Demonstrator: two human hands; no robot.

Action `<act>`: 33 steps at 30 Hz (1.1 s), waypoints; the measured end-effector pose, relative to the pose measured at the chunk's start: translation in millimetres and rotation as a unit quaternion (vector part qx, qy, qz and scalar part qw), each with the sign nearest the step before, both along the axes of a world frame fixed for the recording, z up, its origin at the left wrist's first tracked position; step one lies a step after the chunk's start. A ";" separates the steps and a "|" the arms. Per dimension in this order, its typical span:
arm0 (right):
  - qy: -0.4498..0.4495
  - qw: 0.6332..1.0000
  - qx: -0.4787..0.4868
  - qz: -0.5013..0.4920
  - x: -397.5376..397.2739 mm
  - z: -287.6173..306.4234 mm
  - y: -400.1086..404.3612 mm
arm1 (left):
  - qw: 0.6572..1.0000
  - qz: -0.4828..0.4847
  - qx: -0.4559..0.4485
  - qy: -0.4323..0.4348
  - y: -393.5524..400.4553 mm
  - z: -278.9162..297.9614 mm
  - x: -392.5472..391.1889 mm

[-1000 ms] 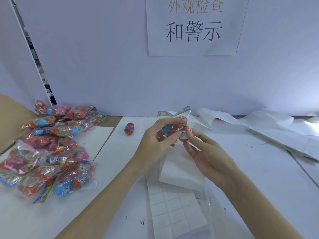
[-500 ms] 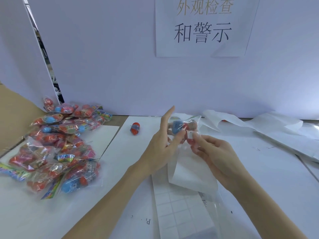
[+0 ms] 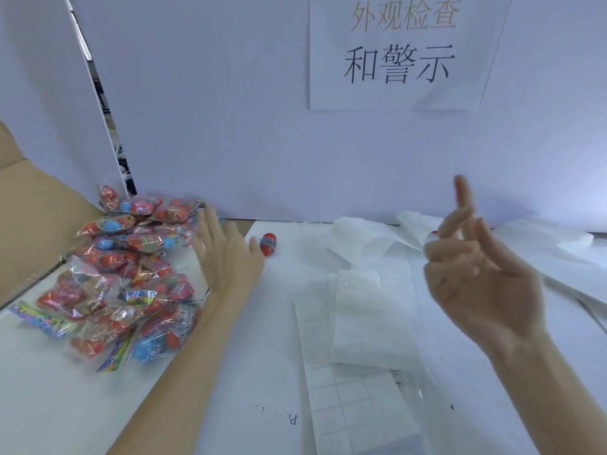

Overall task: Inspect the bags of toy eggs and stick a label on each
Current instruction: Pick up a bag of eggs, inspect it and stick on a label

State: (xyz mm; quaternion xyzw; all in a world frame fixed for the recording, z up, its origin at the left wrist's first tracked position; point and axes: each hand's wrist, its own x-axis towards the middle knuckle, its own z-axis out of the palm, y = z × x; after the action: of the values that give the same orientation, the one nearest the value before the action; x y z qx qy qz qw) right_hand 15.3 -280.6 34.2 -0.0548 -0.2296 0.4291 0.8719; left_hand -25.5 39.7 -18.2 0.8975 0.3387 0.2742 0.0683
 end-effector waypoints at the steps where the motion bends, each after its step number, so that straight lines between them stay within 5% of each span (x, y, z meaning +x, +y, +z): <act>1: -0.006 0.999 -0.042 -0.028 0.8 -4.0 3.2 | 0.999 0.029 0.015 0.034 7.8 -0.9 -3.6; 8: -0.059 0.966 -0.225 -0.110 0.6 -19.1 24.3 | 0.965 0.154 -0.002 0.214 33.3 -1.1 -14.4; 15: -0.052 0.952 -0.278 -0.114 0.7 -24.6 28.1 | 0.980 0.136 0.012 0.144 24.7 1.3 -14.8; 24: -0.026 0.943 -0.308 -0.124 2.4 -27.9 29.4 | 0.993 -0.023 0.108 -0.046 -8.0 18.9 -5.0; 33: -0.033 0.933 -0.333 -0.135 -0.7 -27.4 31.4 | 0.993 -0.080 0.035 0.085 -3.5 4.9 -1.7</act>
State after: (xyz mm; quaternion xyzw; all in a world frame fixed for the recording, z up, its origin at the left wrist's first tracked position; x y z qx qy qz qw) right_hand 14.6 -249.3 6.9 -0.3864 -0.0927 0.3570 0.8454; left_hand -27.1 36.2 -13.2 0.9434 0.2610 0.2027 0.0296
